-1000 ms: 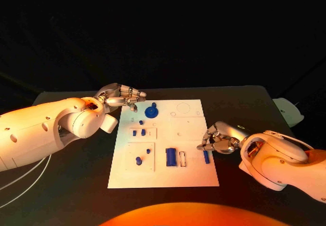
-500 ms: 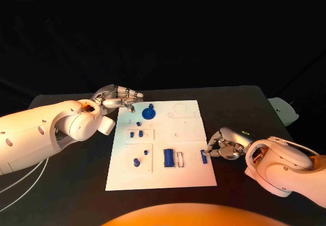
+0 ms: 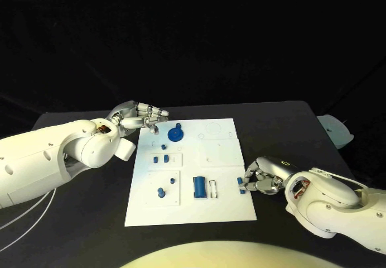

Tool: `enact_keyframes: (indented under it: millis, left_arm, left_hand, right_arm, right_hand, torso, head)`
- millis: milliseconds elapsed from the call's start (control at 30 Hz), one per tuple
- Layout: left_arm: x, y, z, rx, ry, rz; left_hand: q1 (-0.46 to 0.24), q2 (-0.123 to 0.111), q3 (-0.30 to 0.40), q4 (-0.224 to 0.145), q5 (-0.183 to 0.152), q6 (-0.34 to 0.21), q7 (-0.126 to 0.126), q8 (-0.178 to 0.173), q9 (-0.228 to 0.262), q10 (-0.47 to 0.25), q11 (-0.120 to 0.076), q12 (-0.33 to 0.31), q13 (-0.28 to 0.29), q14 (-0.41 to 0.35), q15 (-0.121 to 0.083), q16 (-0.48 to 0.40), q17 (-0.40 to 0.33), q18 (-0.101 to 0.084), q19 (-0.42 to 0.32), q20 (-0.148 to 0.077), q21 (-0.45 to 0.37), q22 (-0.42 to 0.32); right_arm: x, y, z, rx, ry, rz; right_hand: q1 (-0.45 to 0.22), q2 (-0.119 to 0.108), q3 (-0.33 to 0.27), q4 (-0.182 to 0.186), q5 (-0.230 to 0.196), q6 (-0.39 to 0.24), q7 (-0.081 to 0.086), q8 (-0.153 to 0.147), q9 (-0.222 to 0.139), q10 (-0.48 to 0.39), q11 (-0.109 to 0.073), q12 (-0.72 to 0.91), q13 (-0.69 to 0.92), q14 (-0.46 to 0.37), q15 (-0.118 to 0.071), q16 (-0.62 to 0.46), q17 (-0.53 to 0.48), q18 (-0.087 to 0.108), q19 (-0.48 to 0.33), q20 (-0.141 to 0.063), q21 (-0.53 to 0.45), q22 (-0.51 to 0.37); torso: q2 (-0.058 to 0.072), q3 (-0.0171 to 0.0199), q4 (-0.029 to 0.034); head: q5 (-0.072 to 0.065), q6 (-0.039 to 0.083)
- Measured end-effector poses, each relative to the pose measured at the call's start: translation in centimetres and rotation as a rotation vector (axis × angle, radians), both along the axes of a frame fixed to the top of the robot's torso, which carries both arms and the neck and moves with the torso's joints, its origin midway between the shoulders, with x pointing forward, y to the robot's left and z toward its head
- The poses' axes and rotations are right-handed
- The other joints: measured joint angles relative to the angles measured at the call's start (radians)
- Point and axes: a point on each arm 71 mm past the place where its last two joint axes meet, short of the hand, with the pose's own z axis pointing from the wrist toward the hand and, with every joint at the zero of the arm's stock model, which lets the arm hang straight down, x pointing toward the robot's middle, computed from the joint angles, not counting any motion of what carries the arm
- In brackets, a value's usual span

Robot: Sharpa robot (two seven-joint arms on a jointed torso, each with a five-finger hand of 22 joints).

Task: Assemble the parts on the task board

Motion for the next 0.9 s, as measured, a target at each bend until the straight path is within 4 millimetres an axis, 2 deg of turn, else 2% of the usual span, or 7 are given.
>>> enact_keyframes:
  millis: [533,800,900]
  left_arm:
    - [-0.1,0.0,0.0,0.000,0.004,-0.002]
    - [-0.1,0.0,0.0,-0.004,0.011,0.001]
    - [-0.1,0.0,0.0,-0.005,0.014,0.002]
  left_hand:
    - [0.000,0.000,0.000,0.000,0.000,-0.001,-0.001,0.000,0.000,0.000,0.000,0.002,0.000,0.000,0.000,0.004,-0.001,0.000,0.000,0.000,0.000,-0.001]
    - [0.000,0.000,0.000,0.000,0.000,-0.003,-0.003,0.000,0.000,0.000,0.000,0.004,0.000,0.000,0.000,0.004,-0.001,0.000,0.000,0.000,0.000,-0.001]
    - [0.000,0.000,0.000,0.000,0.000,-0.003,-0.003,0.000,0.000,0.000,0.000,0.004,0.000,0.000,0.000,0.004,-0.001,0.000,0.000,0.000,0.000,-0.001]
  right_arm:
    - [0.6,0.8,-0.7,-0.032,-0.016,0.004]
    - [0.7,1.4,-0.7,-0.063,-0.029,0.040]
    - [0.6,1.6,-0.6,-0.079,-0.037,0.060]
  right_hand:
    - [0.000,0.000,0.003,0.003,0.000,0.012,0.000,0.000,0.001,0.003,0.002,0.002,0.000,0.001,0.001,0.000,0.001,0.000,0.000,0.000,0.000,0.000]
    - [0.023,-0.024,0.021,-0.010,-0.039,0.016,-0.001,-0.010,0.001,0.003,0.002,0.003,0.000,0.001,0.001,0.000,0.001,0.000,0.000,0.000,-0.005,0.000]
    - [0.038,-0.038,0.037,-0.026,-0.085,0.016,-0.001,-0.018,0.001,0.003,0.002,0.003,0.000,0.001,0.001,-0.004,0.001,0.000,0.000,0.000,-0.012,0.000]
  torso:
    - [0.000,-0.0006,0.0003]
    - [-0.001,-0.0018,0.0003]
    - [-0.001,-0.0018,0.0001]
  head:
    - [0.001,-0.005]
    - [0.005,-0.008]
    - [0.005,-0.009]
